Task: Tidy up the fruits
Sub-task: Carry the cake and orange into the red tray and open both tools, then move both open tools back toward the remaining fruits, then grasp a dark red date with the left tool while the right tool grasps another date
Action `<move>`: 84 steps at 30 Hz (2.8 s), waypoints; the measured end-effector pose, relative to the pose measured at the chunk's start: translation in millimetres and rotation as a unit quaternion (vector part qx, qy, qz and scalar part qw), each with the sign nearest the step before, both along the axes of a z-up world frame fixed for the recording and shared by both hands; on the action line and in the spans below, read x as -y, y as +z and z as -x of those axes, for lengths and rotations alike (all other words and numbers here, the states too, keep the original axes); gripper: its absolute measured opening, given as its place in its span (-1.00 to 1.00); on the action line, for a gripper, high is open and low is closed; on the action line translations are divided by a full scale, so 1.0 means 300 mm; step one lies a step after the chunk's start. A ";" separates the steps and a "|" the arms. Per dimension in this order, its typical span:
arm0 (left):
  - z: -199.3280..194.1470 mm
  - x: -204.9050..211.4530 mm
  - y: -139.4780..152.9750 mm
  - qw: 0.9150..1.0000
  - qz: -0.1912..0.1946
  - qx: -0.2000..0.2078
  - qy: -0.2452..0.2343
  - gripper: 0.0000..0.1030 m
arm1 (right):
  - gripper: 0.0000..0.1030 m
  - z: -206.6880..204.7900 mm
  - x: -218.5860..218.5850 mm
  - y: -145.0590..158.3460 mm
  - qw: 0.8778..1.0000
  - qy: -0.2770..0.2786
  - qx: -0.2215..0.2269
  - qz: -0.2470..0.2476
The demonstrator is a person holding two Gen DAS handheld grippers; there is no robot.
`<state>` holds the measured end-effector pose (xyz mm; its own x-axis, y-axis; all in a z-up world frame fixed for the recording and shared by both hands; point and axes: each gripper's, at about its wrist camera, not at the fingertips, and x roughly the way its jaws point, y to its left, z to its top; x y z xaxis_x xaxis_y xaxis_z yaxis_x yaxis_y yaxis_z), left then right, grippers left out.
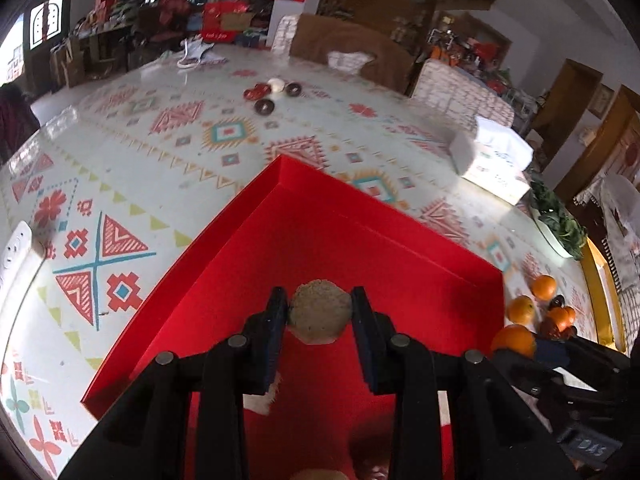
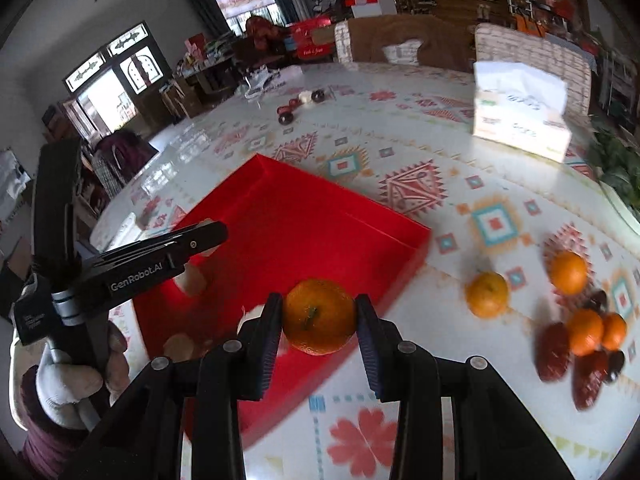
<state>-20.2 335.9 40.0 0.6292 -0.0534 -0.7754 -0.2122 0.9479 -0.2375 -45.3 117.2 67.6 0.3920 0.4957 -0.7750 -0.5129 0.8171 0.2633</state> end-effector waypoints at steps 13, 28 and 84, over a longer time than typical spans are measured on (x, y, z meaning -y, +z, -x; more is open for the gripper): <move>-0.008 0.010 -0.019 1.000 0.013 0.005 0.003 -0.12 | -0.06 -0.070 -0.057 -0.069 1.000 0.001 -0.023 0.000; 0.256 0.050 0.151 0.993 0.046 0.095 0.056 0.28 | 0.20 0.140 0.009 -0.048 0.999 -0.028 0.015 0.006; 0.198 0.708 0.083 0.987 -0.009 0.078 -0.140 -0.09 | -0.07 -0.002 0.694 -0.134 0.987 -0.159 0.006 -0.014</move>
<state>-79.4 123.5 65.0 0.7037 -0.2296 -0.6723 0.0968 0.9685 -0.2295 -44.8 -91.1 27.4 0.5409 0.3674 -0.7566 -0.2353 0.9297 0.2832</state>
